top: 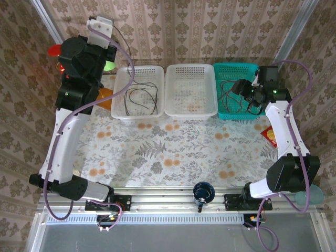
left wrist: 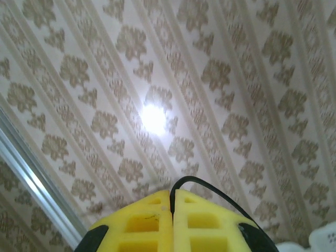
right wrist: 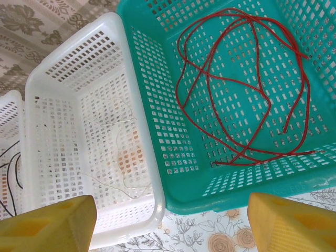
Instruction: Untangle the cables
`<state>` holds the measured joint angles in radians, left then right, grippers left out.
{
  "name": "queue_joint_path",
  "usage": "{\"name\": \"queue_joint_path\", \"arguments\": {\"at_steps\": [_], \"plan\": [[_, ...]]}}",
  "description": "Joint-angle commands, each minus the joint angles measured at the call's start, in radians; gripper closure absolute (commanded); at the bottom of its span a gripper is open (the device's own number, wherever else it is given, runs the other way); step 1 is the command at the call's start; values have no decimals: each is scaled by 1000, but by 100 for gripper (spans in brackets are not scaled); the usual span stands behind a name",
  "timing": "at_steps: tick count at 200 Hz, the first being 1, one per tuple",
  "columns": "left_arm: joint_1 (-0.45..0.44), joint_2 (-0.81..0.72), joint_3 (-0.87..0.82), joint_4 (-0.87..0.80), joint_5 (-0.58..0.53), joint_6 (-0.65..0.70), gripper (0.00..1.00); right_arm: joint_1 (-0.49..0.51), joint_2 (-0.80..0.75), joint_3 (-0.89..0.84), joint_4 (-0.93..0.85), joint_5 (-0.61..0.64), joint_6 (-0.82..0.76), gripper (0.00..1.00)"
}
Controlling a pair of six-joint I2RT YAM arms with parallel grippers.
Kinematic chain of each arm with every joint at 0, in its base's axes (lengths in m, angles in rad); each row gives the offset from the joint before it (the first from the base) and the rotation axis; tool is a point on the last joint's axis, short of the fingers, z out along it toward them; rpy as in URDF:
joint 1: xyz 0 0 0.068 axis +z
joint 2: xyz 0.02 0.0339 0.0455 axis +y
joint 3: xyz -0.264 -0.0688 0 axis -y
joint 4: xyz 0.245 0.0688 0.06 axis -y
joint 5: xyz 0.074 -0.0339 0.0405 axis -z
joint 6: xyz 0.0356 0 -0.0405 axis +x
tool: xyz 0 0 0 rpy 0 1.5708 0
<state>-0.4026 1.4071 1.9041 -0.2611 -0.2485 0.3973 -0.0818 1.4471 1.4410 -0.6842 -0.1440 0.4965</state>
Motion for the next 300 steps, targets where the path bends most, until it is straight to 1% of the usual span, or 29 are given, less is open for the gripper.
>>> {"name": "queue_joint_path", "arguments": {"at_steps": [1, 23, 32, 54, 88, 111, 115, 128, 157, 179, 199, 224, 262, 265, 268, 273, 274, 277, 281, 292, 300], "plan": [[21, 6, -103, 32, 4, -1, 100, 5, -30, 30, -32, -24, -17, 23], [54, 25, -207, 72, -13, 4, 100, 5, -34, 29, -33, -32, -16, 23], [68, 42, -236, 60, 14, -23, 100, 5, -37, 26, -32, -34, -18, 23], [68, 99, -318, 33, 99, -84, 100, 4, -45, 12, -30, -34, -16, 23], [64, 227, -400, 4, 144, -159, 100, 5, -48, -12, -26, -46, -10, 23], [64, 320, -396, -42, 167, -192, 100, 7, -48, -16, -32, -46, -17, 23], [65, 335, -395, -46, 172, -195, 100, 7, -76, -17, -34, -44, -18, 23], [70, 386, -381, -67, 176, -199, 100, 6, -86, -17, -38, -42, -22, 23], [92, 539, -264, -193, 180, -205, 100, 7, -95, -25, -40, -45, -24, 22], [91, 624, -227, -222, 210, -212, 100, 7, -104, -38, -40, -55, -19, 23], [95, 668, -225, -210, 217, -238, 100, 7, -117, -56, -43, -57, -24, 23], [99, 702, -204, -218, 288, -297, 100, 7, -129, -77, -48, -51, -35, 22], [102, 687, -220, -184, 249, -322, 100, 7, -148, -104, -45, -55, -27, 22], [101, 683, -221, -180, 249, -322, 96, 7, -150, -107, -44, -55, -27, 22], [102, 679, -222, -179, 249, -320, 88, 7, -152, -110, -43, -55, -27, 22], [102, 673, -220, -179, 249, -317, 70, 7, -155, -112, -44, -56, -26, 22], [102, 671, -220, -179, 249, -316, 68, 7, -155, -111, -44, -55, -26, 22], [102, 668, -217, -182, 249, -314, 55, 7, -157, -112, -45, -54, -27, 22], [104, 662, -211, -188, 245, -315, 44, 7, -157, -111, -47, -54, -28, 22], [105, 648, -187, -214, 236, -322, 24, 7, -159, -110, -55, -52, -30, 22], [105, 628, -174, -221, 228, -326, 15, 7, -161, -110, -57, -52, -30, 22]]}}
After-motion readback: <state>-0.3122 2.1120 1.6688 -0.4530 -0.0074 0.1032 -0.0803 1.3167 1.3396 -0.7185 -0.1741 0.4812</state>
